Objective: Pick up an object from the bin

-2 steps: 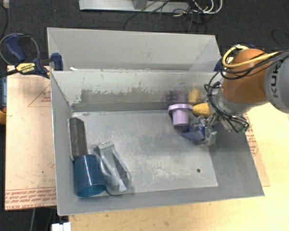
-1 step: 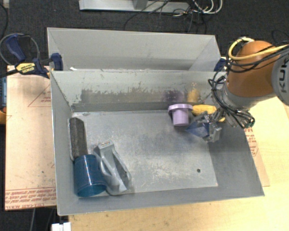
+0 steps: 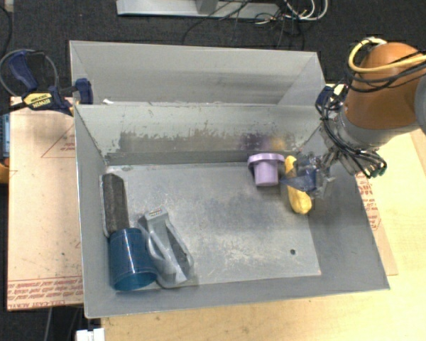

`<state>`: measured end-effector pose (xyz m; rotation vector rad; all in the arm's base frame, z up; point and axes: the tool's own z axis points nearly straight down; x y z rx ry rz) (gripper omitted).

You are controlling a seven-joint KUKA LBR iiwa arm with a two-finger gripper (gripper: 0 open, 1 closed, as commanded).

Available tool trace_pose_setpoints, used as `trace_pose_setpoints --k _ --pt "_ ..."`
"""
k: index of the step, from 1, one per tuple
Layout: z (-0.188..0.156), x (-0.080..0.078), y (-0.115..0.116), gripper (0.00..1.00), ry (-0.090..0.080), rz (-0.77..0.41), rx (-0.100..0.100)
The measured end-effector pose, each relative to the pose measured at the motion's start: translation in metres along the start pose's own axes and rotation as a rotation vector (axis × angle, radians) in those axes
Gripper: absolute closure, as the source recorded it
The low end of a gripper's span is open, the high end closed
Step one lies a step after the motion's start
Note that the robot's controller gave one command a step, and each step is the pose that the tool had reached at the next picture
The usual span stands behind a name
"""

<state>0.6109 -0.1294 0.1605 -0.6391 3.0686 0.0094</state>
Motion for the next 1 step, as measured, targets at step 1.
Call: trace_pose_setpoints --k 1 --pt "-0.0074 -0.0007 0.0002 1.0 -0.002 0.001 0.0"
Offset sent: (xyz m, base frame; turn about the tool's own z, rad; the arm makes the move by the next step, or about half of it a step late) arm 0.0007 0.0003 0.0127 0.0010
